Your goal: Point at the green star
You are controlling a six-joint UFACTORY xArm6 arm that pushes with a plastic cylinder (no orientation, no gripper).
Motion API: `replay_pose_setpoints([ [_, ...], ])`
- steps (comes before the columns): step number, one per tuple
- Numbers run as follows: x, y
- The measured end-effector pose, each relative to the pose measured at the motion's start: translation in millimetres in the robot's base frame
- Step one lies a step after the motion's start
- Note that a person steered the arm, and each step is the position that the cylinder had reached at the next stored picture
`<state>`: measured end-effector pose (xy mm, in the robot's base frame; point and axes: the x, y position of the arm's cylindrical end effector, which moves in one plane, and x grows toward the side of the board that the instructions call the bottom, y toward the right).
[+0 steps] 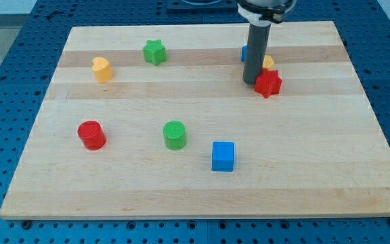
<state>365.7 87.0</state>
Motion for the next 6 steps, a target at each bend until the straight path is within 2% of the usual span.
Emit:
replay_pose_setpoints([
  [1, 0.0, -25.7],
  [3, -13.1, -139.8],
  [5, -48.5, -180.6],
  [6, -67.3, -179.5],
])
